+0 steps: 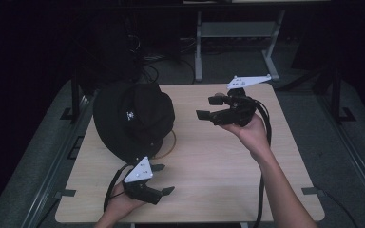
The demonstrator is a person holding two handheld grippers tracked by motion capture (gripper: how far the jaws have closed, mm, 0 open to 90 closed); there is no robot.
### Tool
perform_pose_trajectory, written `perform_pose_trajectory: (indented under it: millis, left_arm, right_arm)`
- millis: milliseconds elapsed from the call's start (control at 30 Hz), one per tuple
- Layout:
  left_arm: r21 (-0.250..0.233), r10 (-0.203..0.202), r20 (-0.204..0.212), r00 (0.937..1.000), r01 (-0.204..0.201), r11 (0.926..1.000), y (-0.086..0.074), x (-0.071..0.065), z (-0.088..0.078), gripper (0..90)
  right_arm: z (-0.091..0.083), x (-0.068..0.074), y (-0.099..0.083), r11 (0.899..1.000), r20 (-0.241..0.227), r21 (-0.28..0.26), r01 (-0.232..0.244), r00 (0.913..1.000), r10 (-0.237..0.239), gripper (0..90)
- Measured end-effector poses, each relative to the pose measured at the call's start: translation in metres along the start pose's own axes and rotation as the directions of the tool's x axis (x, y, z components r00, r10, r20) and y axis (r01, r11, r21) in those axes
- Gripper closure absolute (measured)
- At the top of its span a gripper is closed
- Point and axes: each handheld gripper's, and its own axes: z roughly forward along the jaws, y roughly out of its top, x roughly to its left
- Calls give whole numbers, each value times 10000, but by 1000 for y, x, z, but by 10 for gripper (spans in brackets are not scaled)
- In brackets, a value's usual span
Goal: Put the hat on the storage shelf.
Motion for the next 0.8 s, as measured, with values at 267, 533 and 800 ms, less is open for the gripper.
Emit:
perform_pose_trajectory:
  millis: [267,533,800]
  left_arm:
    - [64,7,-3,10000,-7,10000,0,0,1,206]
    - [33,-51,-11,10000,51,10000,-1,-1,1,205]
    - [67,-28,1,10000,28,10000,0,-1,1,205]
  right_arm:
    - [-7,0,-23,9998,85,96,-166,9998,165,233]
    - [-13,-3,-46,9986,155,255,-461,9988,457,225]
    - [-22,-4,-66,9975,305,326,-626,9976,617,221]
